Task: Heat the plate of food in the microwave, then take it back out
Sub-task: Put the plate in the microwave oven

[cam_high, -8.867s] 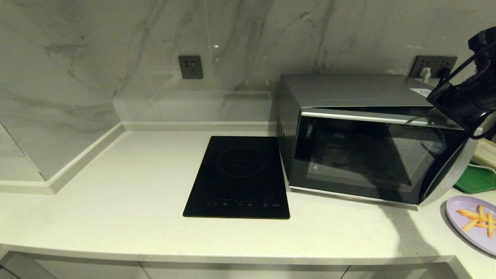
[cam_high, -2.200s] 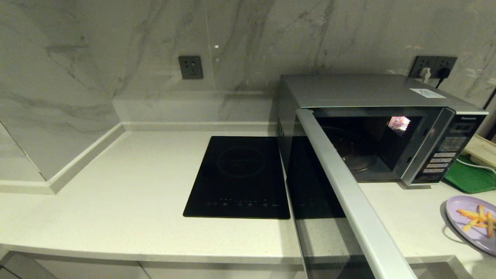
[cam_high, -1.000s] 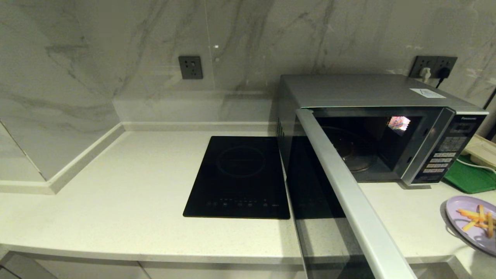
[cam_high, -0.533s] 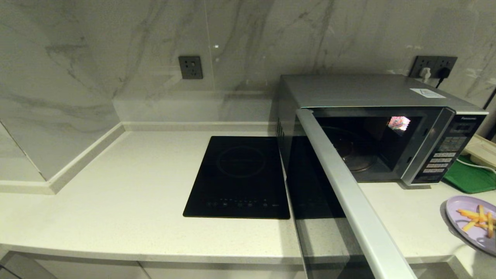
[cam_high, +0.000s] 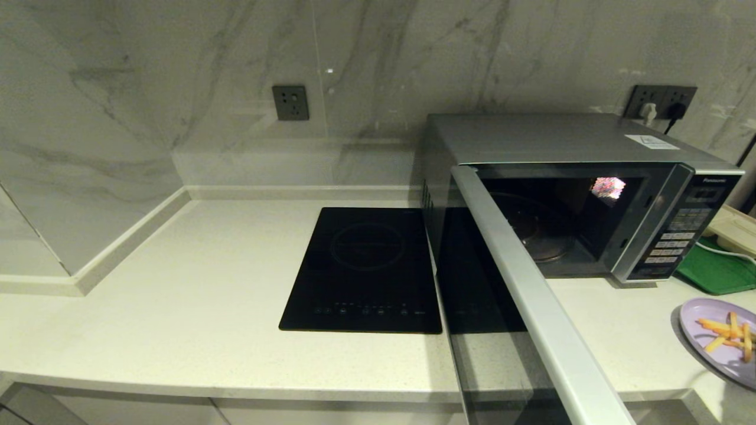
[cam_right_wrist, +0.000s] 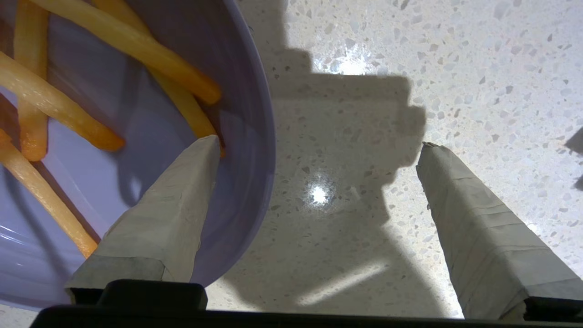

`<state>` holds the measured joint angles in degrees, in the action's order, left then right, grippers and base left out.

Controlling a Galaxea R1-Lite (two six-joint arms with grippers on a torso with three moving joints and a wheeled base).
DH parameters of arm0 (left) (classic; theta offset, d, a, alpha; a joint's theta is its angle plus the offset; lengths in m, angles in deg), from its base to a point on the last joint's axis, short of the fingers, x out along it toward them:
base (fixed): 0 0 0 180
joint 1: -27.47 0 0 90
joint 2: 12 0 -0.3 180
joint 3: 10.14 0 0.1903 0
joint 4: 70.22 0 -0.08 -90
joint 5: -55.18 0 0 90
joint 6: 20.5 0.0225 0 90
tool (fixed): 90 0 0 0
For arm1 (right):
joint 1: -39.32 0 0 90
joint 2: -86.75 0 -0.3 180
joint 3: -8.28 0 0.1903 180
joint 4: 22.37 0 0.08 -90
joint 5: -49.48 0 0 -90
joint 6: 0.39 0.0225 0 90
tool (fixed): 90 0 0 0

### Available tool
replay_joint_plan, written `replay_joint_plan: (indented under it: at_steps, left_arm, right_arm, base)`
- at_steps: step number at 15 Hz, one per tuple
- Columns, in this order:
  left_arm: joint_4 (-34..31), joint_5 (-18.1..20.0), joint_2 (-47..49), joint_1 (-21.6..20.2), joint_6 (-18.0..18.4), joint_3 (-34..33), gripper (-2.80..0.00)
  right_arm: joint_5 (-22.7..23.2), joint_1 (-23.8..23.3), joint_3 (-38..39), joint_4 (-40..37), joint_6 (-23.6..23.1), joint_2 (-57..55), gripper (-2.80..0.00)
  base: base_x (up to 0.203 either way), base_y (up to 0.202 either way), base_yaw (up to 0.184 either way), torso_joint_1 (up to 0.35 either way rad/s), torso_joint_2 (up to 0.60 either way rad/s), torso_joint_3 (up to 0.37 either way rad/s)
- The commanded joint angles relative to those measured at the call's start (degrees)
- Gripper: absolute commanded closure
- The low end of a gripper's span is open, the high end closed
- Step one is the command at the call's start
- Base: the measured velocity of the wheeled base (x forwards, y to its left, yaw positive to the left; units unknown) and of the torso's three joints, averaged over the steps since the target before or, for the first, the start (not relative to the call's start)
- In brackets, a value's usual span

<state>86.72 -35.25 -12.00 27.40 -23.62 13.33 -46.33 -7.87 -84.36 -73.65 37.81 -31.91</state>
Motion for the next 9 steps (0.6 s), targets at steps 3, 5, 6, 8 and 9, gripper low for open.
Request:
replay_joint_plan:
  at_steps: [3,5,6,8,9]
  left_arm:
    - [0.04,0.00,0.00,-0.01,-0.05,-0.01,0.00]
    - [0.04,0.00,0.00,-0.01,-0.05,-0.01,0.00]
    - [0.04,0.00,0.00,-0.01,-0.05,-0.01,0.00]
    - [0.04,0.00,0.00,-0.01,-0.05,-0.01,0.00]
    - [0.04,0.00,0.00,-0.01,-0.01,-0.01,0.00]
  right_arm:
    - [0.00,-0.01,-0.60,-0.12,0.20,-1.15,-2.80]
    - [0.00,-0.01,-0.60,-0.03,0.20,-1.74,-2.80]
    - [0.00,-0.01,-0.60,-0.03,0.20,-1.92,-2.80]
    - [0.00,-0.01,-0.60,-0.03,0.20,-2.30,0.00]
    - [0.00,-0.01,-0.60,-0.03,0.20,-2.53,0.00]
  base:
    - [0.000,0.000,0.000,0.000,0.00,0.000]
    - [0.000,0.000,0.000,0.000,0.00,0.000]
    - [0.000,0.000,0.000,0.000,0.00,0.000]
    - [0.000,0.000,0.000,0.000,0.00,0.000]
    - [0.000,0.000,0.000,0.000,0.00,0.000]
